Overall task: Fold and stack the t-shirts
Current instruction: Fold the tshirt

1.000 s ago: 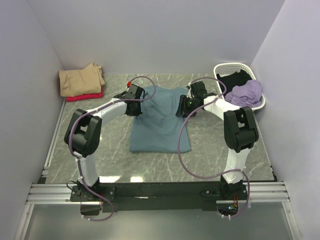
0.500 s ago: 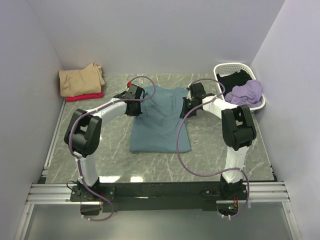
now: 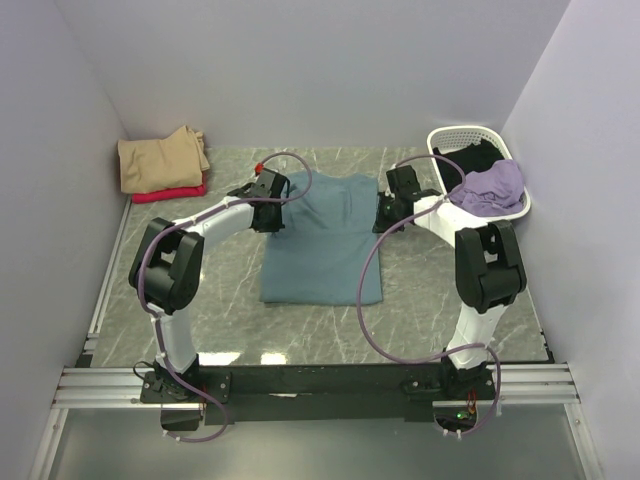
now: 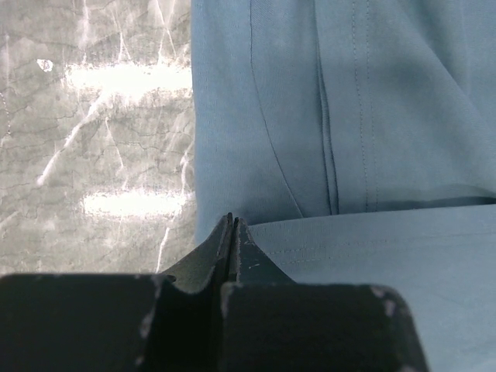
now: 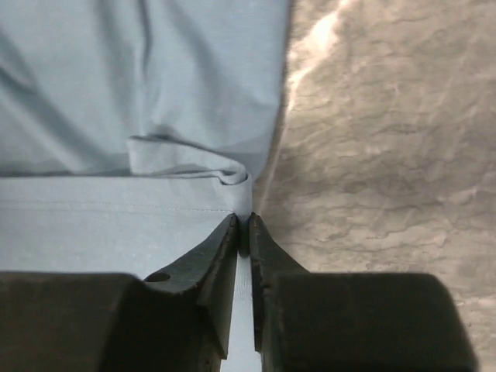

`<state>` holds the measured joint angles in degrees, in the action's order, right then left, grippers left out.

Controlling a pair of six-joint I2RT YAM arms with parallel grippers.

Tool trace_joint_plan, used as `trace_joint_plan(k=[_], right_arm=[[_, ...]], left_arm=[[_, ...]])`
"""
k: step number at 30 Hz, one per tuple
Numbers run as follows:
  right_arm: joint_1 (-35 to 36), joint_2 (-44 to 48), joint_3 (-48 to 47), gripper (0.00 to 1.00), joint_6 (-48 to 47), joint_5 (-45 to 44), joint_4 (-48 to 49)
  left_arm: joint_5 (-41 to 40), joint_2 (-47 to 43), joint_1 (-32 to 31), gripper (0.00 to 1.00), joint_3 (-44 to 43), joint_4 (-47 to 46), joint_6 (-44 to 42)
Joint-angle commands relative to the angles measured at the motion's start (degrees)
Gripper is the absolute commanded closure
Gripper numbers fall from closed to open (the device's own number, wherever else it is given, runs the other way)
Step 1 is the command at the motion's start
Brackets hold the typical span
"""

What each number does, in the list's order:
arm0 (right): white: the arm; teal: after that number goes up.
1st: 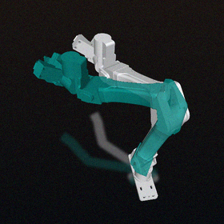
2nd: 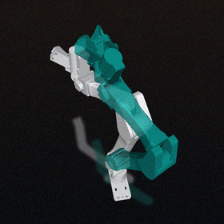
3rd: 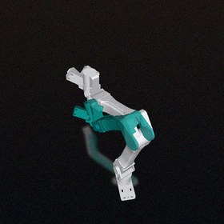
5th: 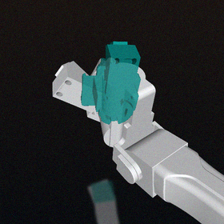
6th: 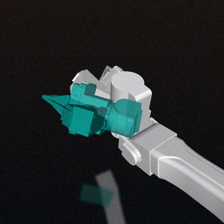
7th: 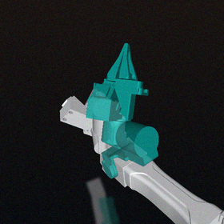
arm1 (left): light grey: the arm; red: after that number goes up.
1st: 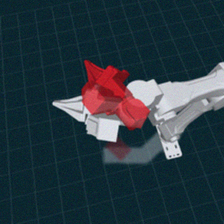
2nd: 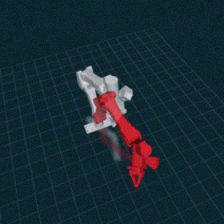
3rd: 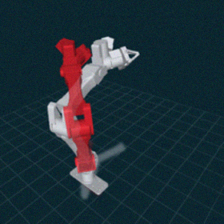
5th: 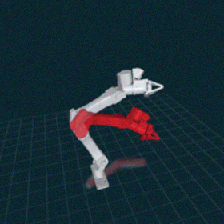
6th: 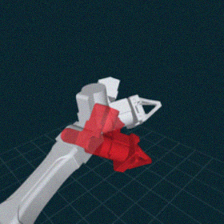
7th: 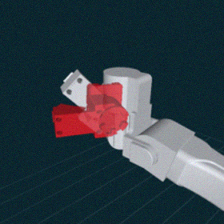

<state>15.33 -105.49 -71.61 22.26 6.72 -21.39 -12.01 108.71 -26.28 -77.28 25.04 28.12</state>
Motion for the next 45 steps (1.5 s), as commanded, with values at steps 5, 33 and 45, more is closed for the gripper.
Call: trace_joint_plan(k=[5,33,45], right_arm=[[-0.7,-1.3,-1.6,0.46,1.3,-4.4,0.1],[-0.7,30.5,38.5,0.32,8.4,12.3,9.6],[-0.7,33.1,45.3,0.32,11.8,16.8,14.4]], left_arm=[[-2.5,1.6,0.2,0.52,-2.3,-0.2,-1.3],[11.0,-41.0,0.1,0.01,49.5,-22.8,14.1],[17.0,-53.1,0.1,0.01,60.1,-28.2,16.6]])
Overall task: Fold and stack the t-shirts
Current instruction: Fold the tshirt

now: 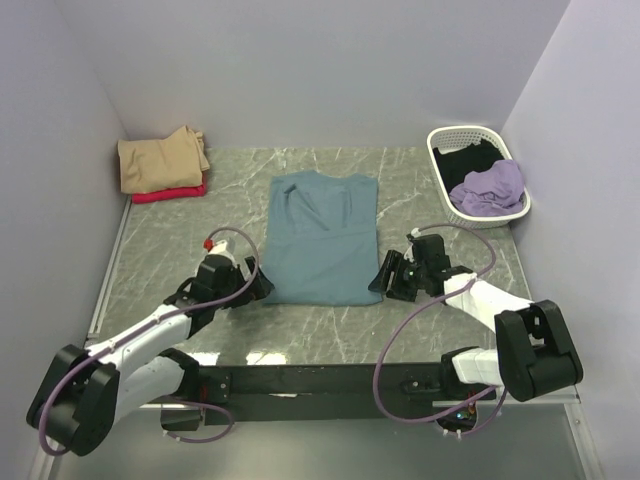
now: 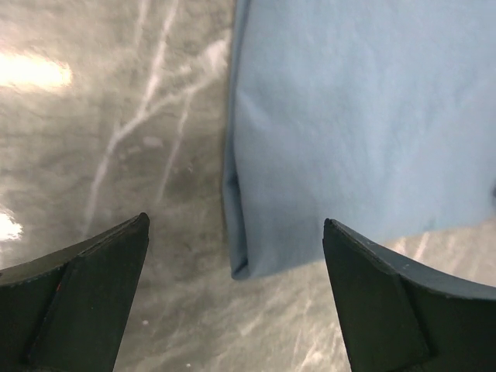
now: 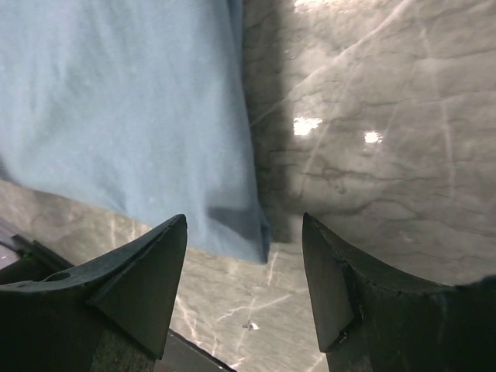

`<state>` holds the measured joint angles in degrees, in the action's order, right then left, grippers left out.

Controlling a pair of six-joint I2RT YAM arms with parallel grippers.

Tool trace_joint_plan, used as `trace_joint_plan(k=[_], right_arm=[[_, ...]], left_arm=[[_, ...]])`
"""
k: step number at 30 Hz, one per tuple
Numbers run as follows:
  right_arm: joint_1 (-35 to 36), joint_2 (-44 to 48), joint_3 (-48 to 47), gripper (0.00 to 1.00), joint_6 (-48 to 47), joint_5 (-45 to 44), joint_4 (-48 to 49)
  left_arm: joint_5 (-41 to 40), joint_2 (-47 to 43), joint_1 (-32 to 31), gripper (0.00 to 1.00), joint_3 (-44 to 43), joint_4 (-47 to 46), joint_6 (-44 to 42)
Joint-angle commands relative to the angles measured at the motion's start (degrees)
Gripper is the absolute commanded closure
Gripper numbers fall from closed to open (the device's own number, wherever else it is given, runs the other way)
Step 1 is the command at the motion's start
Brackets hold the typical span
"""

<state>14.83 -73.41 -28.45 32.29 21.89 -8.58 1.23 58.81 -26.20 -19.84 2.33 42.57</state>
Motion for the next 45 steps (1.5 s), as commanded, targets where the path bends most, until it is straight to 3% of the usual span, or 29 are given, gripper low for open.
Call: trace_joint_plan(k=[1,11,17,21,24,27,29,31,32,33,34,38,40,45], right_arm=[[-0.2,1.2,2.5,0.32,1.7,1.8,1.7],[-0.2,-0.2,4.2,0.33,2.5,2.5,3.9],[-0.2,-2.4,4.8,0.37,3.0,3.2,5.8],[-0.1,-3.3,5.9,0.38,4.4,4.0,7.8],[-0.2,-4.3,6.0,0.38,5.4,3.9,7.5],[-0.1,-5.2,6.6,0.41,6.1,3.4,8.1],[-0.1,-5.8,7.0,0.49,6.5,3.7,8.5],[0.0,-6.2,7.4,0.53,6.7,4.1,8.5],[0.0,-6.2,7.5,0.62,6.6,4.1,8.5],[0.0,-6.1,7.5,0.65,6.7,4.0,8.5],[0.1,-6.0,7.6,0.67,6.6,4.0,8.5],[0.1,-4.1,7.6,0.92,6.5,4.0,8.4],[0.1,-2.4,7.6,0.99,6.1,4.3,7.9],[0.1,4.7,7.7,1.00,6.6,3.0,3.2]], left_arm=[[6.1,-3.6,-0.1,0.01,3.4,-6.4,2.4],[13.3,-1.6,-0.1,0.03,8.4,-17.6,3.0],[15.2,1.7,-0.1,0.19,11.7,-23.7,5.4],[14.2,2.2,-0.1,0.32,11.3,-22.4,4.8],[13.8,1.7,0.0,0.34,11.3,-21.9,5.1],[13.1,2.1,-0.1,0.43,11.1,-22.0,5.1],[13.1,2.6,0.0,0.50,10.6,-21.8,4.9],[13.2,3.4,0.0,0.63,10.5,-21.9,4.8],[13.1,3.7,0.0,0.69,10.4,-22.0,5.0],[13.3,4.0,-0.1,0.78,10.4,-22.3,5.0],[13.3,4.2,0.0,0.82,10.3,-22.2,5.0],[13.4,3.9,0.0,0.99,9.7,-20.5,4.6],[13.4,3.2,-0.1,0.99,9.0,-19.5,4.4],[13.5,-0.5,-0.1,0.99,7.4,-13.3,4.0]])
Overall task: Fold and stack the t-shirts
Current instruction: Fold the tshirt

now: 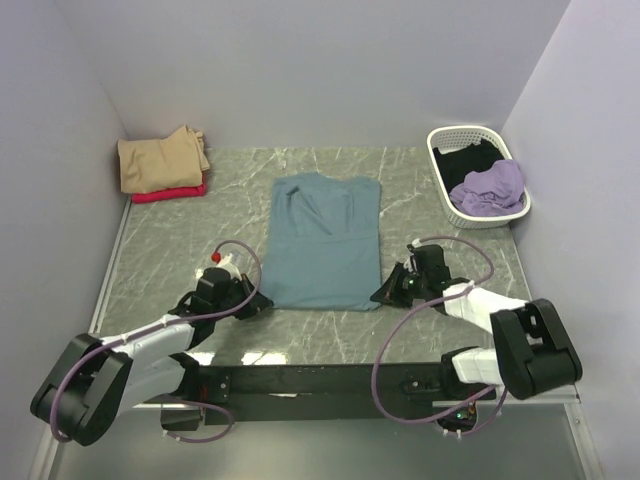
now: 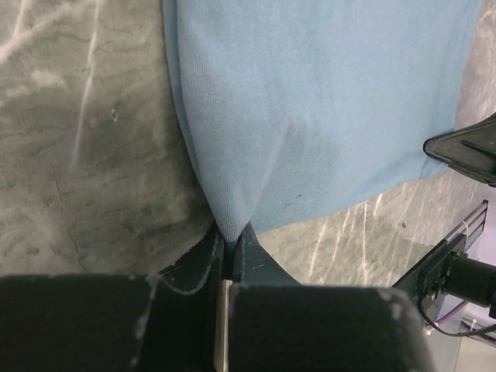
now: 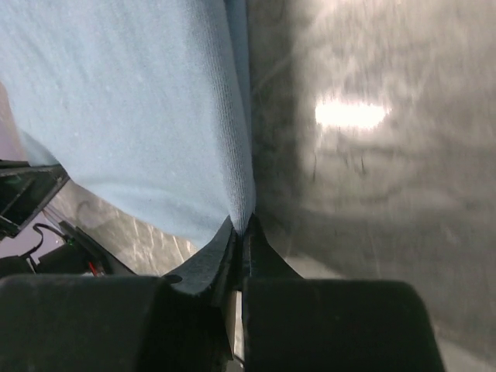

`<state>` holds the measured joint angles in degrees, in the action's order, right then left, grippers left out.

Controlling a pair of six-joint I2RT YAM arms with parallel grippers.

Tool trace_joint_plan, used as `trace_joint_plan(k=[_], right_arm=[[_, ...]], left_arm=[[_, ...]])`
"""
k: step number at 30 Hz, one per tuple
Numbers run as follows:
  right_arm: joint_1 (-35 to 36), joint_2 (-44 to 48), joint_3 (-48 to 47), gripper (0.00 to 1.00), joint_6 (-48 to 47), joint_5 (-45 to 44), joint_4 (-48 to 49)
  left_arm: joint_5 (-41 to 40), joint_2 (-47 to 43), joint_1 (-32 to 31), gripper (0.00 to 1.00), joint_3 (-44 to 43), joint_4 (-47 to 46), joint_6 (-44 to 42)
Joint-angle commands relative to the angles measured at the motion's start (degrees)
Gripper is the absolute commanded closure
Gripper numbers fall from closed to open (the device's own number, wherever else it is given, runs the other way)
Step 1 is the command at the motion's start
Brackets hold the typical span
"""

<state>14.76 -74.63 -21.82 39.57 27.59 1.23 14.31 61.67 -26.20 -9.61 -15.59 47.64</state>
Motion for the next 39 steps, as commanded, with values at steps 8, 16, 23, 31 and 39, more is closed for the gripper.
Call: trace_joint_plan(k=[8,16,23,31,39], right_arm=[[1.8,18.6,2.7,1.00,0.9,-4.4,-17.3],[7.1,35.0,4.6,1.00,5.5,-8.3,-27.9],[9.8,46.8,-1.2,1.00,7.7,-12.7,-39.5],[9.9,45.1,-11.6,1.00,5.8,-17.6,-41.4],[9.7,32.5,-17.7,1.00,-0.1,-20.6,-34.9]], left_arm=[[-0.3,-16.8,-3.2,0.99,-3.0,18.4,2.7],[-4.9,-30.5,-12.2,0.99,-3.3,29.2,10.8],[-12.4,-37.6,-20.7,0.99,-9.5,40.2,17.7],[-19.0,-31.1,-21.7,0.99,-23.0,47.4,12.5],[-25.1,-17.8,-21.6,0.99,-30.5,42.2,6.0]])
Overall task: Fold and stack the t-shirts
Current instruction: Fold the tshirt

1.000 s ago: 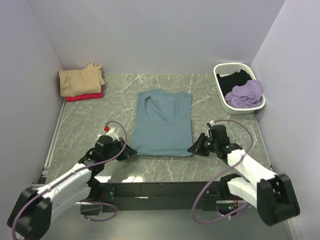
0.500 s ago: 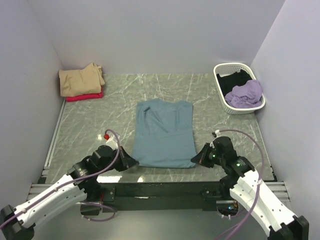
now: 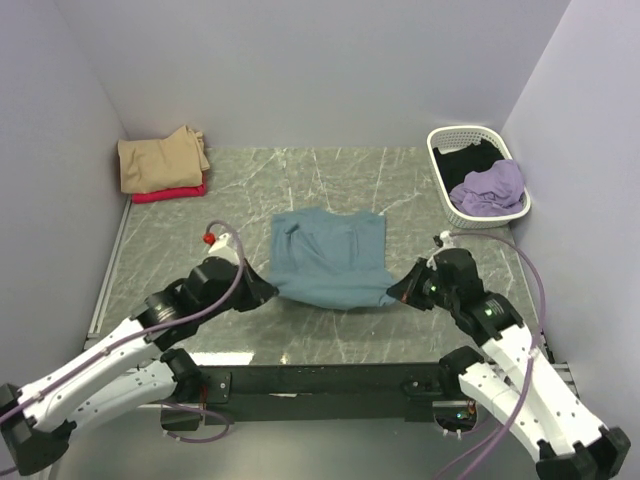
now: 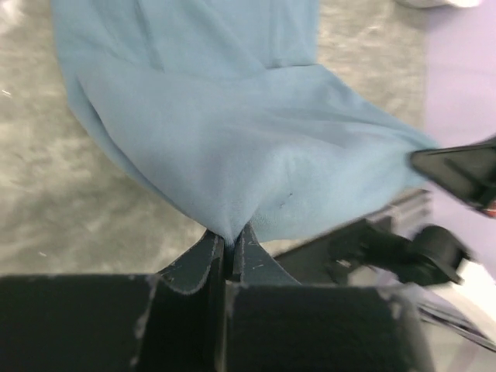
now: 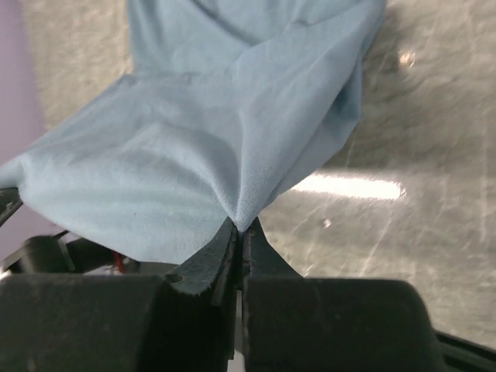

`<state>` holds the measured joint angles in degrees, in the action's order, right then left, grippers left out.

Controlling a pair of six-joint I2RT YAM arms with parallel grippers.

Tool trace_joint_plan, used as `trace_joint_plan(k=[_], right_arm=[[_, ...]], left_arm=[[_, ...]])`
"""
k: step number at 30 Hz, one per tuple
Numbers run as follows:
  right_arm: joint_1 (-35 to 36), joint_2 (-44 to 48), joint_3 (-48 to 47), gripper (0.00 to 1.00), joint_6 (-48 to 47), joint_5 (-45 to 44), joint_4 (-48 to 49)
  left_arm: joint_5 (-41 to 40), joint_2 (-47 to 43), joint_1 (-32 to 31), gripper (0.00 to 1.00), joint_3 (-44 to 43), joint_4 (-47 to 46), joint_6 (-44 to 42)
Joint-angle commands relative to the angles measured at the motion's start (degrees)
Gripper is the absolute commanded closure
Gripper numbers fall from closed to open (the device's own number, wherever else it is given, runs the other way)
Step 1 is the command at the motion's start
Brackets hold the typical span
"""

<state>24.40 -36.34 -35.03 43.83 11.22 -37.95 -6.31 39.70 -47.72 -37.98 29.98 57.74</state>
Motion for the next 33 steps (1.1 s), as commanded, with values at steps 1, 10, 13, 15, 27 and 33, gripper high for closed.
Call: trace_joint_plan(k=[1,10,13,15,27,33], right_arm=[[0.0,-7.2,-6.4,1.00,-5.0,-4.7,4.9],[-2.7,-24.8,-16.7,1.00,-10.9,-3.4,10.9],[-3.8,-30.3,-19.7,1.00,-12.5,-2.8,12.2],[-5.0,-34.3,-22.4,1.00,-13.2,-2.0,12.9],[-10.2,-58.5,-39.0,1.00,-16.1,3.4,15.0],[-12.0,-67.6,-47.3,0.95,-16.2,3.5,15.3]], left_arm=[[-4.8,5.2,-0.1,0.99,-2.4,-4.2,-4.8],[-1.5,20.3,7.7,0.99,-8.7,-12.5,-11.6],[1.2,23.7,12.6,0.99,-10.6,-16.3,-14.1],[1.8,27.0,15.3,0.99,-12.0,-17.7,-15.5],[8.9,51.3,22.0,0.99,-27.5,-25.0,-21.4],[11.2,58.5,25.3,0.99,-32.1,-28.6,-22.5]])
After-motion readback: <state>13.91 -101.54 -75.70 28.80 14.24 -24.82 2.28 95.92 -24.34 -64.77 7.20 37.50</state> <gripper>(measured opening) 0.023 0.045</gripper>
